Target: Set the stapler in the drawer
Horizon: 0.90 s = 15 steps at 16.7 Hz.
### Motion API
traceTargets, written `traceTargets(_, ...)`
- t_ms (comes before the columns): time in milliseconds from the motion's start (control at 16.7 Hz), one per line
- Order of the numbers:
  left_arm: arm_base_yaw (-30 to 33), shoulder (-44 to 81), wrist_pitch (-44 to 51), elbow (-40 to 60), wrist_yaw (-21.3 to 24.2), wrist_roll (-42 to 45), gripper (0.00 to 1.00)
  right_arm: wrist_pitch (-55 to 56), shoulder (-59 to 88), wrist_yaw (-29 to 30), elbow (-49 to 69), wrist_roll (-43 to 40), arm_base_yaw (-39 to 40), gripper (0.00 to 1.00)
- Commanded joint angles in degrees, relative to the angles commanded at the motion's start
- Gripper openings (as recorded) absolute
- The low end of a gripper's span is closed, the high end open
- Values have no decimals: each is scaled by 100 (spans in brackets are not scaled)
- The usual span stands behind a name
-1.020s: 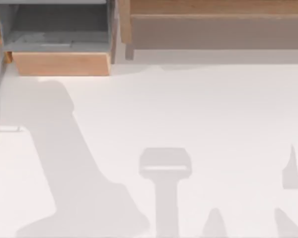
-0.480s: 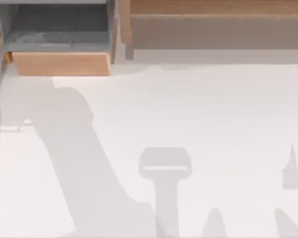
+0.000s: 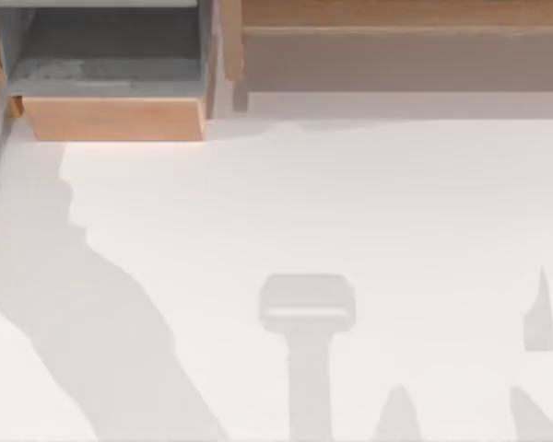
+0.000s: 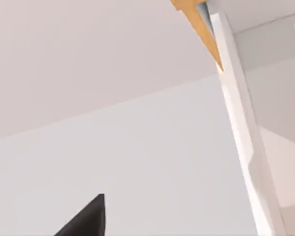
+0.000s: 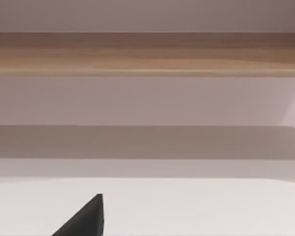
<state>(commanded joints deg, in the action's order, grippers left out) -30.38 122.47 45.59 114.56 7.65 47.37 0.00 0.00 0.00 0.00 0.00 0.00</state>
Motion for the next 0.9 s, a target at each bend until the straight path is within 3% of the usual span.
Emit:
traceTargets(480,-1475,-998,-4604,-3510,731,2646,100,0,0,0,0,0,0,100)
traceTargets(900,-1818,-1001,-8898,-6575,1864,4104,100,0,0,0,0,0,0,100)
